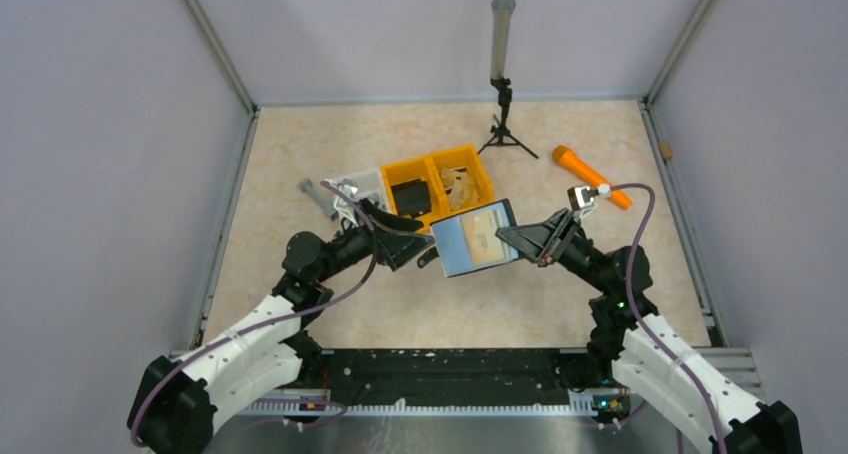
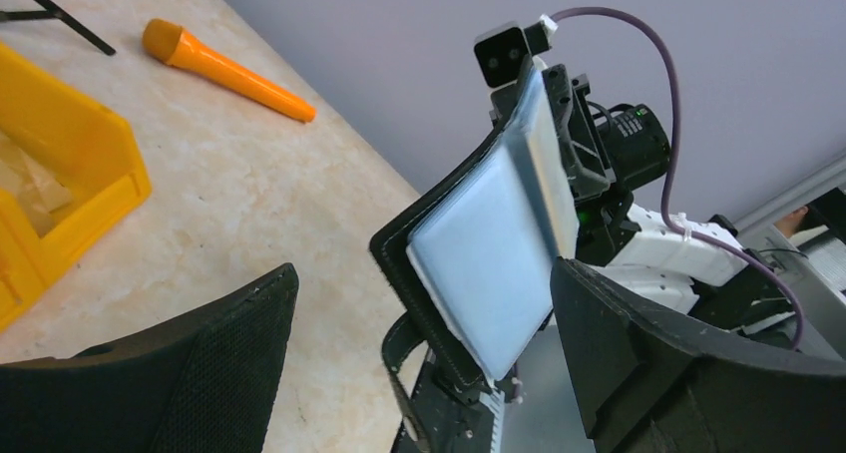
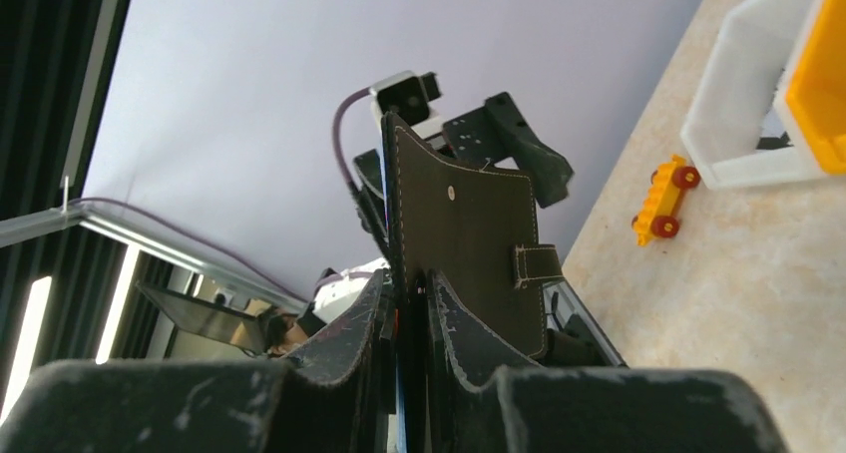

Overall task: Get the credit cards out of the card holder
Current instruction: Remove the credit card from the card holder.

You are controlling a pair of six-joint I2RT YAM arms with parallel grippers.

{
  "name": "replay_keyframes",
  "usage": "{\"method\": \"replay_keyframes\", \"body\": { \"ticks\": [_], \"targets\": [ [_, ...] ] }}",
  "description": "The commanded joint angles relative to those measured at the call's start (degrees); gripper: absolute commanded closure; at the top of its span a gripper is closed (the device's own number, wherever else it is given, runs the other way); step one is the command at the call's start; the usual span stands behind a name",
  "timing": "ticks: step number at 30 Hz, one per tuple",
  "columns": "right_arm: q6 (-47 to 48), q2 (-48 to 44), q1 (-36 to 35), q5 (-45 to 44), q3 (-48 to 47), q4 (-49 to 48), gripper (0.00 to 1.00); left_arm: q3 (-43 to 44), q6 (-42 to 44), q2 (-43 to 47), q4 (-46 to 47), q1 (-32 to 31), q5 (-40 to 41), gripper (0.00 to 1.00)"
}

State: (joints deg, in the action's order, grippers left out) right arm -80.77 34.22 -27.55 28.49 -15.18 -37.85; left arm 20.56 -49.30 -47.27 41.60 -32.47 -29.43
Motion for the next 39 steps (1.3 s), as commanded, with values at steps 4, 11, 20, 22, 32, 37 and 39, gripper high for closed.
{"method": "replay_keyframes", "body": {
  "ticks": [4,11,20,22,32,37,39],
  "targets": [
    [-2.26,-0.22,0.44,1.39,-5.08,-5.39,1.0,1.23,-5.64,-3.57,10.62,0.3,-5.27,0.01],
    [-1.95,1.85,0.48,1.38,-5.52,-6.9,1.0,1.57,-12.19,-8.56,23.06,0.35,-11.77,0.01],
    [-1.93,4.16,0.48,1.67,-5.01,-9.79,1.0,2.9,-18.66,-17.08,35.34,0.22,-17.66,0.32],
    [-0.45,4.2,0.48,1.49,-5.01,-9.06,1.0,3.56,-19.13,-18.81,36.37,0.21,-18.31,0.46],
    [10.24,0.77,0.48,-0.91,-5.62,1.86,1.0,3.91,-16.02,-19.33,29.76,0.39,-17.65,0.84],
    [14.05,0.15,0.48,0.51,-5.97,4.59,0.96,5.23,-10.14,-18.11,17.37,0.39,-16.53,1.0],
    [14.11,-0.08,0.48,1.05,-5.54,4.03,0.85,5.43,-9.17,-17.67,15.38,0.39,-16.21,1.0]
  ]
}}
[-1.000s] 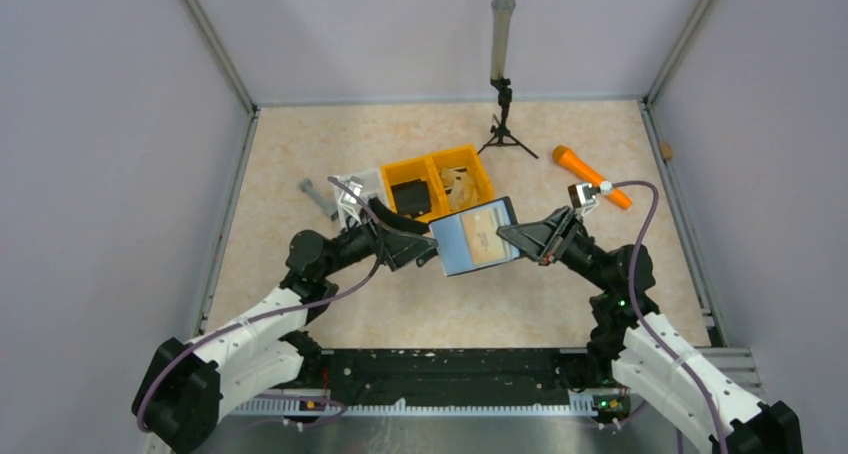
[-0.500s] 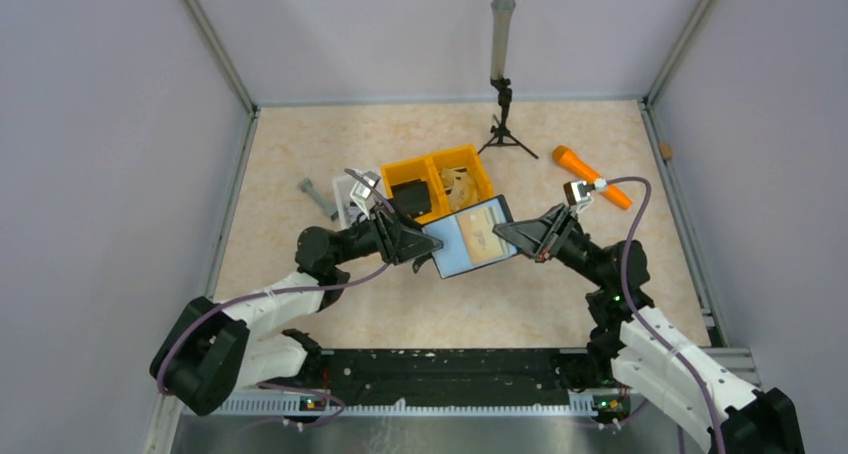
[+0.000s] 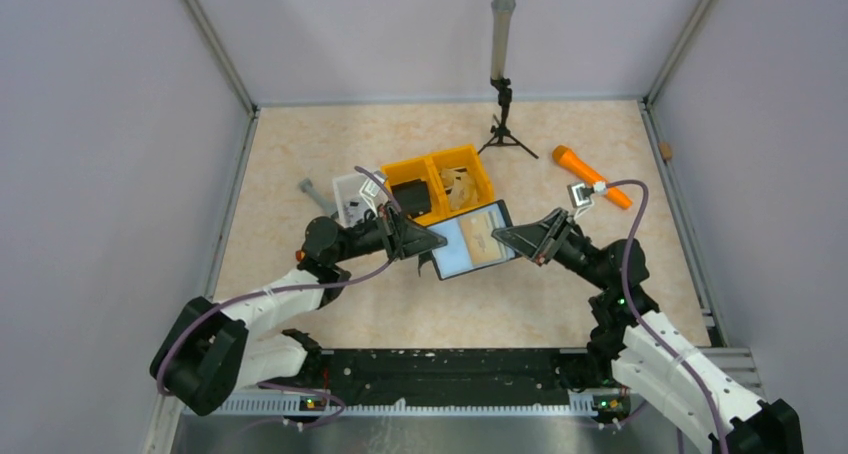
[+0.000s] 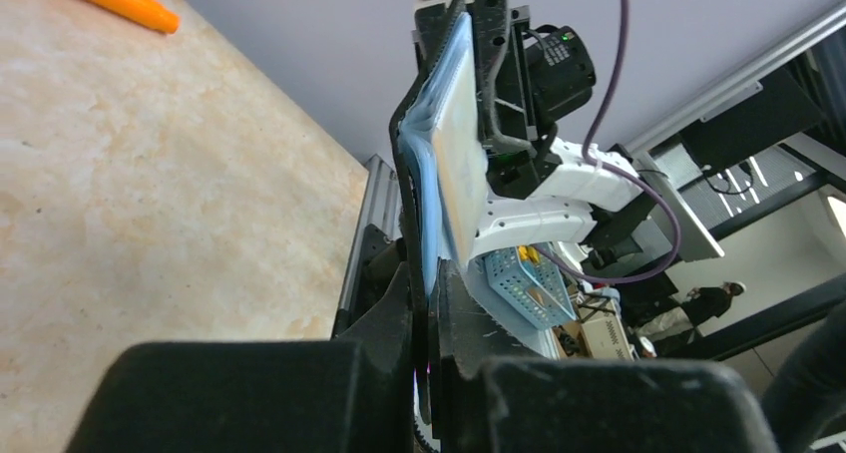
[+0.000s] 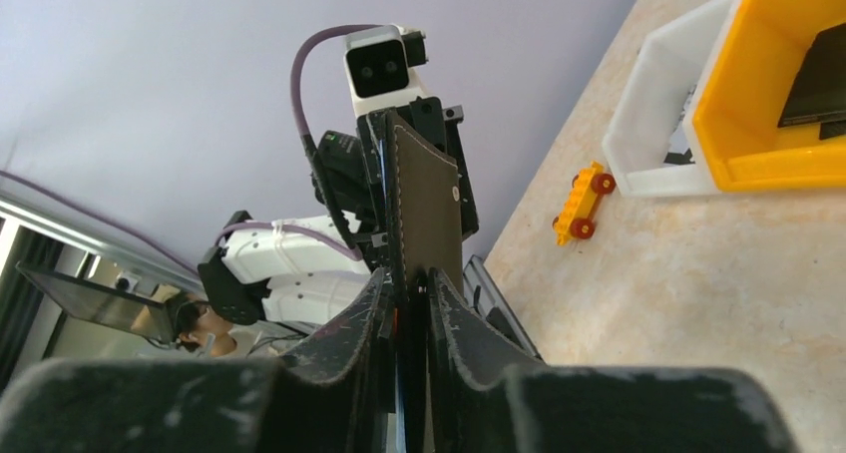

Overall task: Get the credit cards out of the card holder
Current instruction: Remove the credit card from the card holder.

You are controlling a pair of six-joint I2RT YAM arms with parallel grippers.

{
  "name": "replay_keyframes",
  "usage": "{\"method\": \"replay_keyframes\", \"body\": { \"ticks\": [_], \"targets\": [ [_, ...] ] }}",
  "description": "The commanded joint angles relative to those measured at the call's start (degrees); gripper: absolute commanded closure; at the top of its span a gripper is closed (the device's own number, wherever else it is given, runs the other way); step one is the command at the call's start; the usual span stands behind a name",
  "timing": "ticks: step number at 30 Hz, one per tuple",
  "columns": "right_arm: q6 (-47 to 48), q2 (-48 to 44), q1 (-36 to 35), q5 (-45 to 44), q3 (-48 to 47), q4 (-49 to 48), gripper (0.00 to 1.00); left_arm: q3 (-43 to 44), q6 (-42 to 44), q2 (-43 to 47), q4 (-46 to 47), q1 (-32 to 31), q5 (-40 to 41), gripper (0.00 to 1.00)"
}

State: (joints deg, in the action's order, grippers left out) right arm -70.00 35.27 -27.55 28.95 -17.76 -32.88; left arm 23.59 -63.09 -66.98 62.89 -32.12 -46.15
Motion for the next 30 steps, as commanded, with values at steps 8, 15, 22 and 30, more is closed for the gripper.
{"method": "replay_keyframes", "body": {
  "ticks": [8,15,22,30],
  "targets": [
    [1.69,-0.52,0.48,1.57,-2.76,-3.01,0.78,3.04,5.24,3.11,-8.12,0.14,0.35,1.0],
    [0.51,0.65,0.48,2.16,-2.12,-4.9,0.8,2.52,4.93,4.19,-8.29,0.23,0.02,1.0],
    [-1.31,1.12,0.43,2.63,-1.03,-8.39,0.72,2.82,5.52,4.92,-9.84,0.22,-0.15,1.0],
    [0.2,1.81,0.48,2.95,-1.88,-5.72,0.78,3.07,4.68,4.75,-9.19,0.22,-0.6,1.0]
  ]
}}
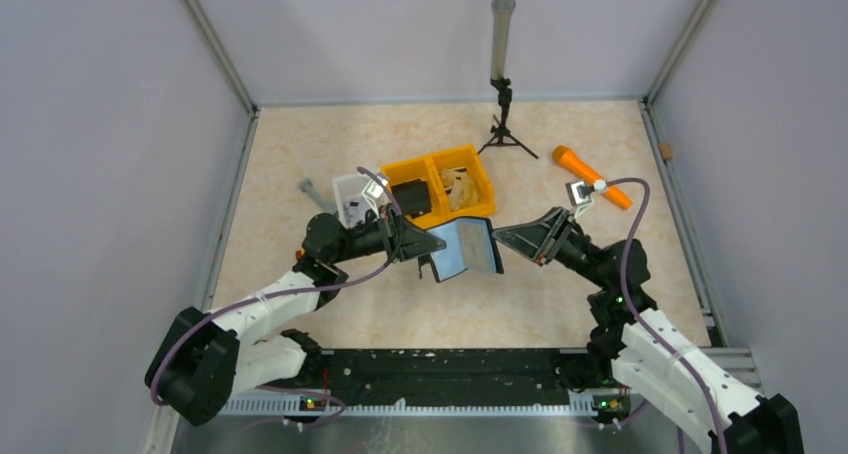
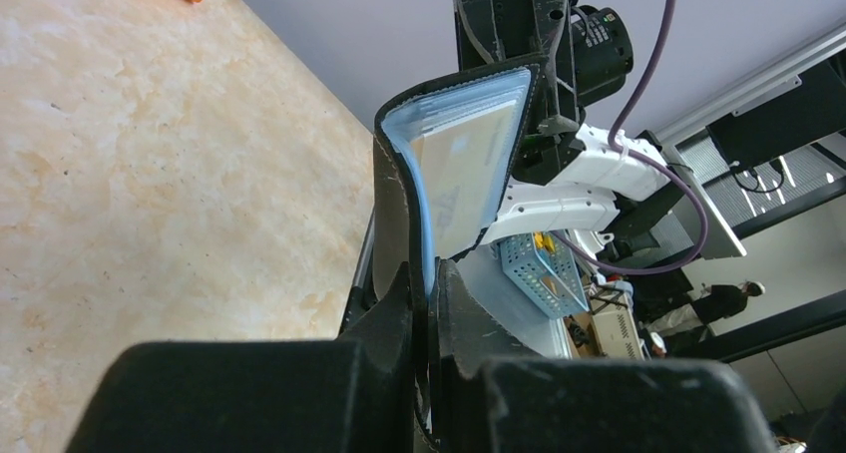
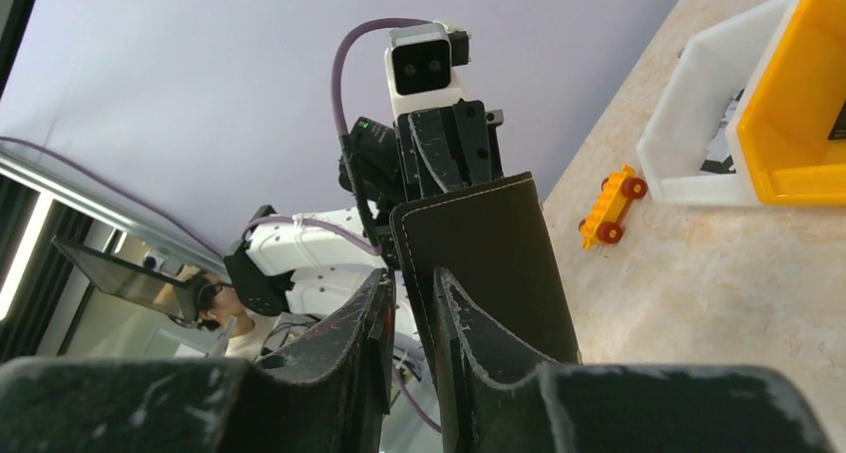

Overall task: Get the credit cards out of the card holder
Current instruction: Remove the credit card from the card holder.

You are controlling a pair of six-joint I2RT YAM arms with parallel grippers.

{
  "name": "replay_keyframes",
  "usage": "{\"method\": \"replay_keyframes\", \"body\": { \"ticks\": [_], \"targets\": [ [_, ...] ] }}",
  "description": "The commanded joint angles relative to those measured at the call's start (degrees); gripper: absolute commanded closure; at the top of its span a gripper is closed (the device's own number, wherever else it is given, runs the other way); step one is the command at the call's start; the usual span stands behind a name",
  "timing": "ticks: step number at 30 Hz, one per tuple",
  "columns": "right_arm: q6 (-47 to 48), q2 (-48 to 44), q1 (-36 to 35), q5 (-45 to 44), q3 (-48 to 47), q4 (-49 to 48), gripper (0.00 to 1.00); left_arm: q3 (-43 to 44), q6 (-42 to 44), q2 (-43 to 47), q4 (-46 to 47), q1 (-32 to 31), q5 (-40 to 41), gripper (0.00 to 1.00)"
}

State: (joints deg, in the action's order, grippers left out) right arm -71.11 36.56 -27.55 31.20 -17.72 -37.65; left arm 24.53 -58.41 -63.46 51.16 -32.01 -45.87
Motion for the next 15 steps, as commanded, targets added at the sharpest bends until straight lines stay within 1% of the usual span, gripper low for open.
{"method": "replay_keyframes", "body": {
  "ticks": [1,4,6,7,8,9,11,13,15],
  "targets": [
    [1.71,0.6,0.48,0.7,-1.9,-0.27,0.75,2.2,-0.22,1.31,2.66,0.11,-1.01,1.0],
    [2.71,0.63,0.48,0.66,-1.89,0.93,0.58,2.35,-1.49,1.39,4.16,0.11,-1.77,1.0],
    [3.37,0.78,0.48,0.91,-1.67,1.1,0.52,2.45,-2.47,1.37,5.02,0.11,-1.99,1.0],
    [3.35,1.0,0.46,1.15,-1.45,0.86,0.52,2.45,-2.88,1.33,5.54,0.11,-2.03,1.0],
    [3.17,1.31,0.48,1.52,-1.26,0.15,0.52,2.45,-3.38,1.21,6.09,0.11,-2.03,1.0],
    [2.84,1.59,0.48,1.96,-0.99,-0.89,0.56,2.45,-3.89,1.03,6.71,0.11,-2.08,1.0],
    [1.96,2.23,0.48,2.76,-0.67,-2.64,0.65,2.45,-4.91,0.48,8.28,0.16,-2.25,1.0],
    [1.74,2.46,0.47,3.07,-0.59,-3.01,0.69,2.45,-5.78,-0.08,9.81,0.12,-2.3,1.0],
    [1.87,2.38,0.48,3.21,-0.54,-2.99,0.7,2.37,-6.8,-1.02,11.45,0.11,-2.32,1.0]
  ]
}}
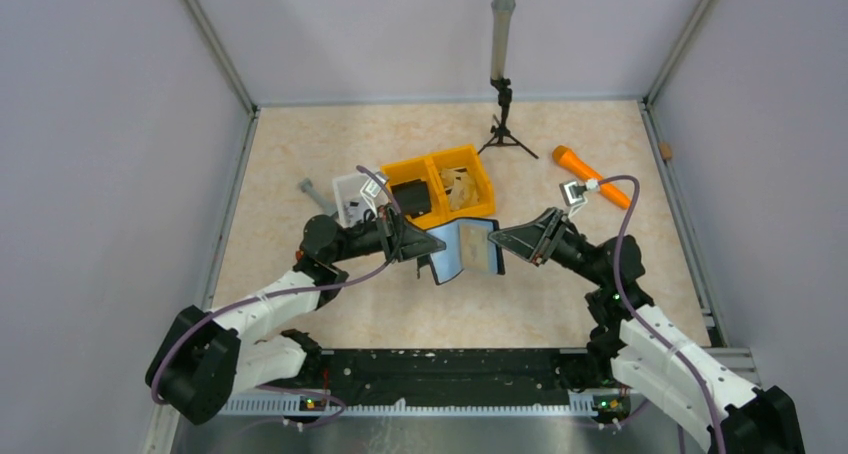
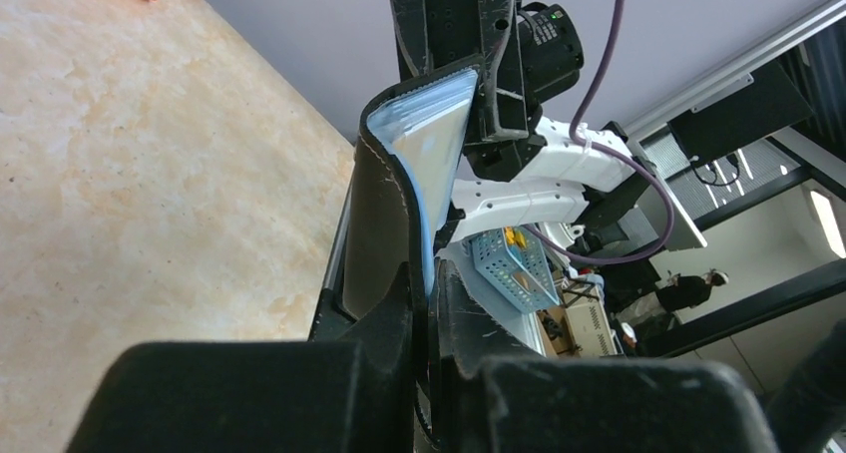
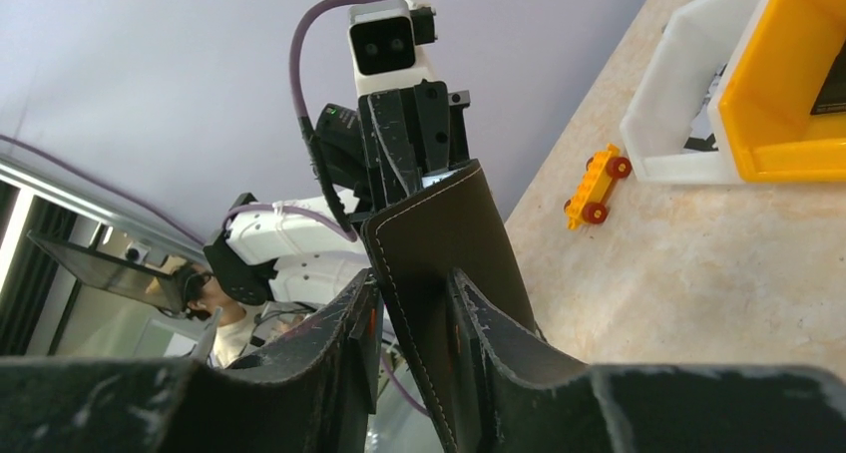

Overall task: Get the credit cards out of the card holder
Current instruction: Remove the credit card from the card holder.

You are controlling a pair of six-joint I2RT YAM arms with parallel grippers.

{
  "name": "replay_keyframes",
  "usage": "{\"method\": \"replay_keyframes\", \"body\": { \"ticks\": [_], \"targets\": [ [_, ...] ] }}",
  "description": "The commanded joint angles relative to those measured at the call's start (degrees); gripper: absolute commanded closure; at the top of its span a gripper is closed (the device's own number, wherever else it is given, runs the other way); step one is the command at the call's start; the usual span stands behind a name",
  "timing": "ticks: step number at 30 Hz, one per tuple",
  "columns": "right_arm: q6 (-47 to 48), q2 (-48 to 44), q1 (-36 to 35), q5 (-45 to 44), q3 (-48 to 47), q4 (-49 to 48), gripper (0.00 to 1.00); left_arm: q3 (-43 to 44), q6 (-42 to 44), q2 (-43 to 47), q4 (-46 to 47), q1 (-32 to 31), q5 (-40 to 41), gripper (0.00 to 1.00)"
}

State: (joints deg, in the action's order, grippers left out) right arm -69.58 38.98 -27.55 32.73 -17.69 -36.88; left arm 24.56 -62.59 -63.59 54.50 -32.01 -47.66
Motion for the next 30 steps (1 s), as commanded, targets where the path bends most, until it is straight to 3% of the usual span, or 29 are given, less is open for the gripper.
{"method": "replay_keyframes", "body": {
  "ticks": [1,8,16,18,22,28,30],
  "targets": [
    [0.36,-0.03,0.48,1.79,-0.59,-3.69,0.7,2.26,-3.31,-1.3,9.16,0.15,-0.71,1.0],
    [-0.4,-0.46,0.48,1.55,-0.25,-4.7,0.85,2.08,-4.46,-3.07,11.42,0.12,-1.38,1.0],
    [0.97,-0.35,0.48,0.78,-0.46,-2.03,0.91,2.16,-4.74,-1.92,11.21,0.12,-1.64,1.0],
    [1.46,-0.23,0.48,0.67,-0.49,-1.38,0.89,2.16,-4.87,-1.6,11.08,0.12,-1.65,1.0],
    [2.68,-0.04,0.48,0.58,-0.76,-0.29,0.74,2.18,-4.89,-1.19,10.98,0.18,-1.82,1.0],
    [2.29,0.62,0.48,1.41,-1.05,-1.12,0.79,2.16,-5.09,-1.02,11.07,0.02,-1.9,1.0],
    [2.49,0.66,0.48,1.34,-1.11,-0.7,0.7,2.23,-5.17,-1.01,11.07,0.06,-2.0,1.0]
  ]
}}
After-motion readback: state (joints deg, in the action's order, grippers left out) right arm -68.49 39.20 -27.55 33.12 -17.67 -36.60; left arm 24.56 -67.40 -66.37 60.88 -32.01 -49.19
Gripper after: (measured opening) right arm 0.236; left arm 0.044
